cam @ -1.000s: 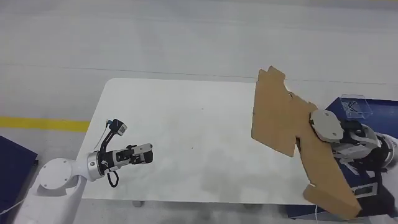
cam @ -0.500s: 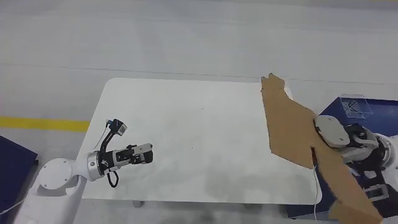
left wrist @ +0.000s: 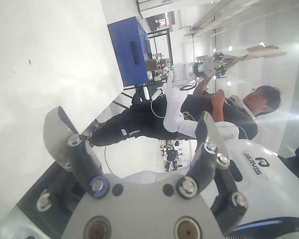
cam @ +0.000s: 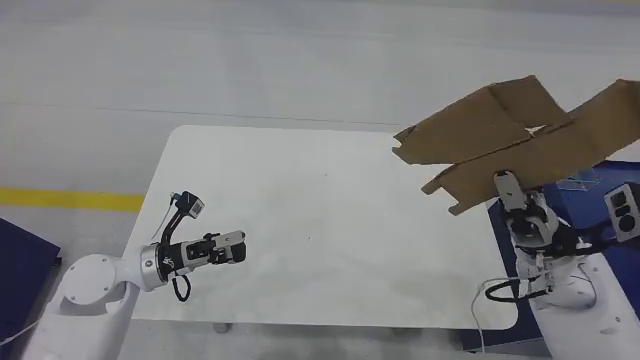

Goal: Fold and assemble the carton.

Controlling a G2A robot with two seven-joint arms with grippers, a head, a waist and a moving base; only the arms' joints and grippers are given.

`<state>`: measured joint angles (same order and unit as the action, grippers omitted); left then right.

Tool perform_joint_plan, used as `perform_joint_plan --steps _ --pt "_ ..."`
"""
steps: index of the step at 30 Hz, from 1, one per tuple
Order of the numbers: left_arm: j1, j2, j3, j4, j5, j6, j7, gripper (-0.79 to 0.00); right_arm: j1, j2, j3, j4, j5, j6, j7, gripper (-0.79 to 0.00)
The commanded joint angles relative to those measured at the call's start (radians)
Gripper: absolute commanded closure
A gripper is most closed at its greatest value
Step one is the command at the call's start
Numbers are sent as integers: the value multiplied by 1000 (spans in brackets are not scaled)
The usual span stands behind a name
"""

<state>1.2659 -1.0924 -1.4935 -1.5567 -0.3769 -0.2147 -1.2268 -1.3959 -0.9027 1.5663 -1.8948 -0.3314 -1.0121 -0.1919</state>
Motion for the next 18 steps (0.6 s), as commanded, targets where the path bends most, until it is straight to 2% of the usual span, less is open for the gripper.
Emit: perform_joint_plan --steps 1,5,7,9,13,18 --pt "0 0 0 0 0 0 0 -785 -21 22 -21 13 261 6 225 0" --pt "0 0 0 0 0 0 0 -785 -55 62 -72 4 644 112 593 0" --pt "0 0 0 0 0 0 0 -785 -70 76 -88 13 835 210 760 0" --pt "0 0 0 0 0 0 0 -785 -73 84 -84 31 979 260 883 0" --pt "0 0 0 0 0 0 0 -785 -86 87 -91 55 1198 366 1047 0" --pt "0 0 0 0 0 0 0 -785 -86 88 -82 69 1223 391 1070 0"
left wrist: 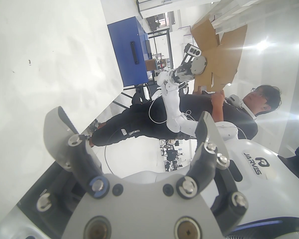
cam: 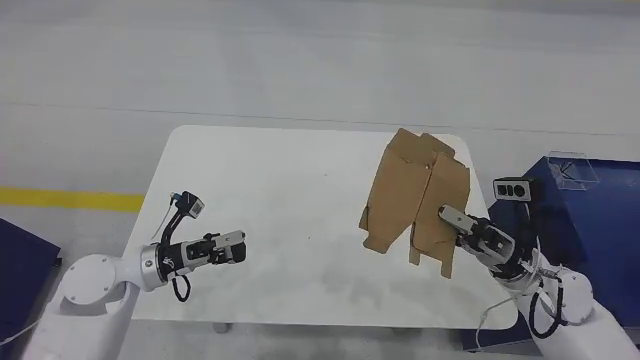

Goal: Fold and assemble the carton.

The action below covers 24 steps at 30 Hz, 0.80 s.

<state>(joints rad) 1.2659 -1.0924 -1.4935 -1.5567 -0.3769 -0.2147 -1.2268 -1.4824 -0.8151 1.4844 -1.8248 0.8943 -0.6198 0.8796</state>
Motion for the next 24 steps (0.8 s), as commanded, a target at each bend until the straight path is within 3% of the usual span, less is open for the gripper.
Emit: perform_joint_plan --steps 1,11,13,18,21,24 --pt "0 0 0 0 0 0 0 -785 0 0 0 -1 -3 -2 -2 0" --pt "0 0 0 0 0 0 0 -785 0 0 0 -1 -3 -2 -2 0" --pt "0 0 0 0 0 0 0 -785 -1 -4 -1 -34 53 51 -30 0" --pt "0 0 0 0 0 0 0 -785 7 -7 39 -70 434 358 4 0" --pt "0 0 0 0 0 0 0 -785 13 -6 64 -62 676 636 18 0" --pt "0 0 0 0 0 0 0 -785 20 -4 67 -40 891 944 -41 0"
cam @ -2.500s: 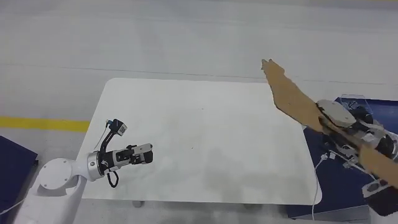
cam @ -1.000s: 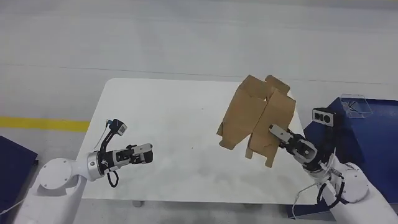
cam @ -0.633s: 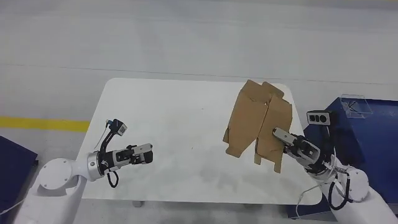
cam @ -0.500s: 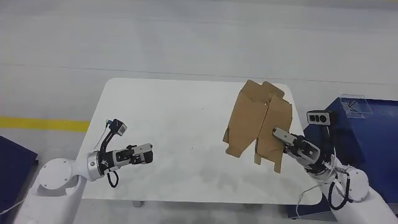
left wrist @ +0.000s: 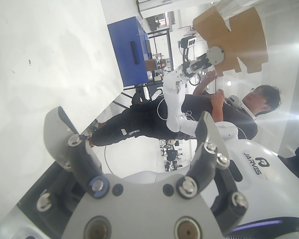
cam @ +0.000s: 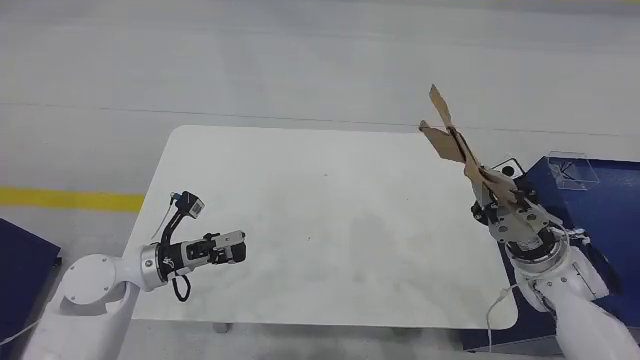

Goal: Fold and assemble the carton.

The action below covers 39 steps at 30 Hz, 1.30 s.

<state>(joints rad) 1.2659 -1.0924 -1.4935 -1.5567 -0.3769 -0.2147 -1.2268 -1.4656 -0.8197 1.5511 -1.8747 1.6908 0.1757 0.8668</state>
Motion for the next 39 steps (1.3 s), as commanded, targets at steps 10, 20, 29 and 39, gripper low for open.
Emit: perform_joint_plan --steps 10,20,29,39 --pt "0 0 0 0 0 0 0 -785 87 7 -217 168 793 837 -526 0" --pt "0 0 0 0 0 0 0 -785 181 46 -495 206 1381 837 -886 0" --pt "0 0 0 0 0 0 0 -785 271 89 -316 210 1171 837 -878 0" --pt "0 0 0 0 0 0 0 -785 58 52 -43 44 -80 97 -79 0"
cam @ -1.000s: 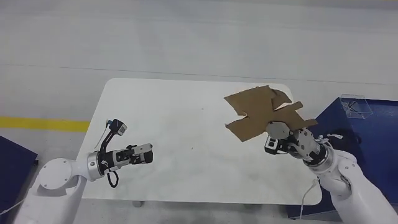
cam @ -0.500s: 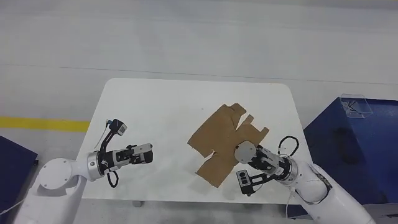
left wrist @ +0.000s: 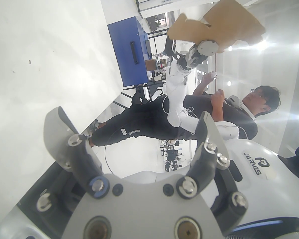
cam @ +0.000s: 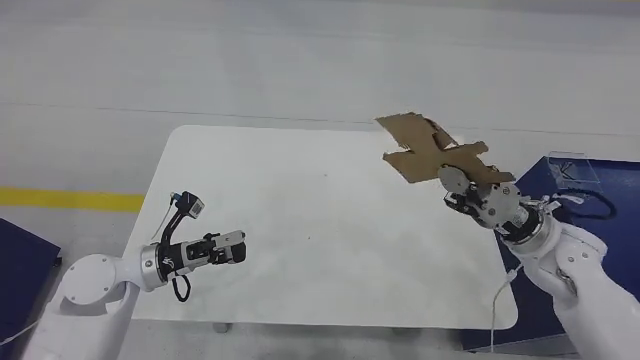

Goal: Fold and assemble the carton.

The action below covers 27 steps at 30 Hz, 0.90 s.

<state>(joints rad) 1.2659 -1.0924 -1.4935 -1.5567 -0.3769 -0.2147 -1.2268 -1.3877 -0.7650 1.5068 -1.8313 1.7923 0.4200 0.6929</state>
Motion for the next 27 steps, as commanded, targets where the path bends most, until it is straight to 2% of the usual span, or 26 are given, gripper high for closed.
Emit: perform_joint_plan --steps 1,4,7,10,14,27 --pt "0 0 0 0 0 0 0 -785 -35 -6 2 0 -233 -217 133 0" --pt "0 0 0 0 0 0 0 -785 -61 -13 2 0 -386 -383 178 0" --pt "0 0 0 0 0 0 0 -785 -66 -21 -17 16 -538 -506 174 0" --pt "0 0 0 0 0 0 0 -785 -56 -31 -51 51 -729 -675 156 0" --pt "0 0 0 0 0 0 0 -785 -24 -51 -114 108 -851 -816 116 0" --pt "0 0 0 0 0 0 0 -785 -13 -57 -138 122 -842 -812 108 0"
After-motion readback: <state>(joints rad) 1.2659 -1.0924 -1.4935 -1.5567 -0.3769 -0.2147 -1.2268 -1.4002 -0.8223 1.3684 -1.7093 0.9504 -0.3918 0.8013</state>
